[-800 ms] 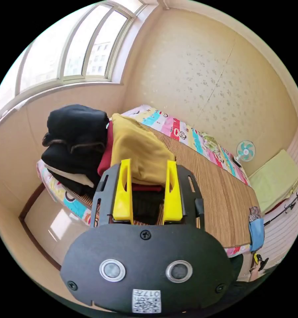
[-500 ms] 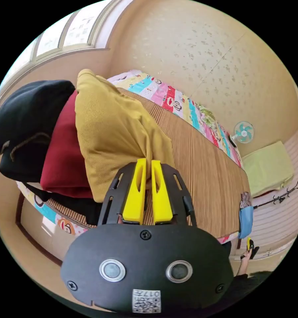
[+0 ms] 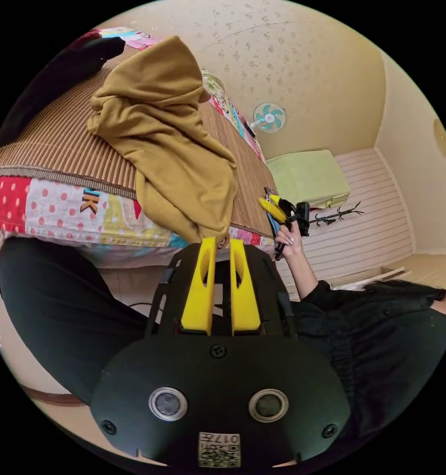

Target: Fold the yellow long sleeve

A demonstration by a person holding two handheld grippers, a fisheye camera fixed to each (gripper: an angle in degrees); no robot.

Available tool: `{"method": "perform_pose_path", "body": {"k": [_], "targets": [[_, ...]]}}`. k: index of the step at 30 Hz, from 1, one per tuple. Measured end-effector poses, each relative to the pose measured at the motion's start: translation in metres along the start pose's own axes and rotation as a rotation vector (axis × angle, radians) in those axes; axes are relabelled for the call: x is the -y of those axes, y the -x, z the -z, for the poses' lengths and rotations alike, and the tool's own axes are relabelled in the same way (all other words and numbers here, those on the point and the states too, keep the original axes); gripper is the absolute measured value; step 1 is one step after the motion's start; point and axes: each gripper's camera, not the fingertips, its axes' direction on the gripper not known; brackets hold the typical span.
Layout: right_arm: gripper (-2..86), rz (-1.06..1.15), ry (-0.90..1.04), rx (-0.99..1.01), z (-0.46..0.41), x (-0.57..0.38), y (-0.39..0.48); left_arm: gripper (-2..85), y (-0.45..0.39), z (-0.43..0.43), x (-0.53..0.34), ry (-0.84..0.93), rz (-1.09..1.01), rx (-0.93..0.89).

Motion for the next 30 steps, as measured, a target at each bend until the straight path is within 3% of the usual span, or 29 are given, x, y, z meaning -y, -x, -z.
{"method": "perform_pose_path", "body": {"k": [3,6,8,10,14,15,18,19,22,30], "targets": [[10.4,-0.089,0.023,-0.105,-0.054,0.029,-0.007,6.0,-0.021,0.024,0.011,-0.018,-0.052,0.036],[4.7,-0.157,0.076,0.021,-0.083,0.042,-0.009,7.8,-0.046,0.045,0.032,-0.034,-0.093,0.018],[3.4,-0.026,-0.090,0.186,-0.043,0.031,0.036,9.6,-0.065,0.062,0.043,-0.077,-0.113,-0.014],[2.7,0.160,-0.137,0.252,-0.011,0.021,0.092,11.2,-0.097,0.086,0.053,-0.163,-0.160,-0.036],[1.6,0.587,-0.001,0.341,-0.002,-0.017,0.207,16.7,-0.128,0.095,0.073,-0.189,-0.161,0.022],[1.5,0.587,0.021,0.316,-0.006,-0.022,0.214,17.1,-0.128,0.090,0.080,-0.182,-0.176,0.007],[1.1,0.567,0.033,0.216,-0.021,-0.041,0.205,10.5,-0.094,0.060,0.107,-0.092,-0.078,-0.117],[1.0,0.536,0.085,0.249,-0.027,-0.043,0.189,4.7,-0.076,0.045,0.115,-0.039,-0.025,-0.164],[1.0,0.483,0.154,0.399,-0.031,-0.052,0.153,0.1,-0.046,0.022,0.112,-0.023,0.043,-0.328],[2.7,0.623,0.280,0.449,-0.058,-0.078,0.177,-0.9,-0.087,0.048,0.086,-0.082,-0.167,-0.131]]}}
